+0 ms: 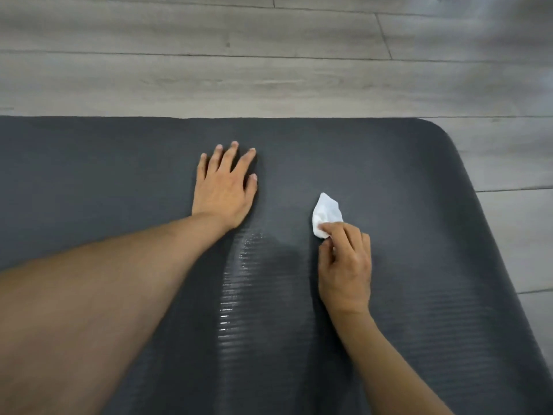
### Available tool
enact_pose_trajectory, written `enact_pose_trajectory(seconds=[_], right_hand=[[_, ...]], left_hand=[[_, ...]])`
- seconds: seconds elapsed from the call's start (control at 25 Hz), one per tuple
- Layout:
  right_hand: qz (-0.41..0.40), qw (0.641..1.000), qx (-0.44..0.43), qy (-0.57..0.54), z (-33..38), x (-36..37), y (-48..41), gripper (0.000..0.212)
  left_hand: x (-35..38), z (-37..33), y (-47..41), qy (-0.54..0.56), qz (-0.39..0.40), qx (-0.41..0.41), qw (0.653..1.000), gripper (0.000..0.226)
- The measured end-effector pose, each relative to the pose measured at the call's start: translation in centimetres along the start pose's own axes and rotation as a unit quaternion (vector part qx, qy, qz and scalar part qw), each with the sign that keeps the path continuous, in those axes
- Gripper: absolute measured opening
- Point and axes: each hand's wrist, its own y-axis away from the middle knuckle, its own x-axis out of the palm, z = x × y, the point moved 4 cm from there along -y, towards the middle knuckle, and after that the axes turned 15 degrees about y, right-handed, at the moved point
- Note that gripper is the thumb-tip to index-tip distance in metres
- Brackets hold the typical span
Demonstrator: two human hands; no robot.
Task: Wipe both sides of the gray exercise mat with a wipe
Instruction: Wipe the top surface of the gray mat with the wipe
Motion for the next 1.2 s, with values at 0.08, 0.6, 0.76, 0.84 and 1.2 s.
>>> enact_pose_trajectory(seconds=[0.08,0.6,0.76,0.84,1.2], right_hand=[[0.008,1.0,0.004,-0.01,-0.1,-0.1,-0.1,0.035],[0.062,0.988,0.141,0.026,-0.3,8.0,-21.7,0.028],[0.183,0.956,-0.227,-0.033,13.1,11.9,-18.3,0.036],[0.158,0.942,-0.294,-0.019,11.7,10.8,-19.3,0.035],[0.087,0.99,0.097,0.056,-3.7,7.8,-22.7,0.035]], left_hand=[[0.6,-0.1,-0.7,-0.019,-0.008,-0.005,1.0,0.056],[1.0,0.4,-1.0,-0.036,-0.023,0.01,0.999,0.058],[1.0,0.5,-1.0,-0.026,-0.025,0.02,0.999,0.057],[0.9,0.4,-1.0,-0.024,-0.022,0.019,0.999,0.057],[0.8,0.3,-1.0,-0.036,-0.022,0.009,0.999,0.057]])
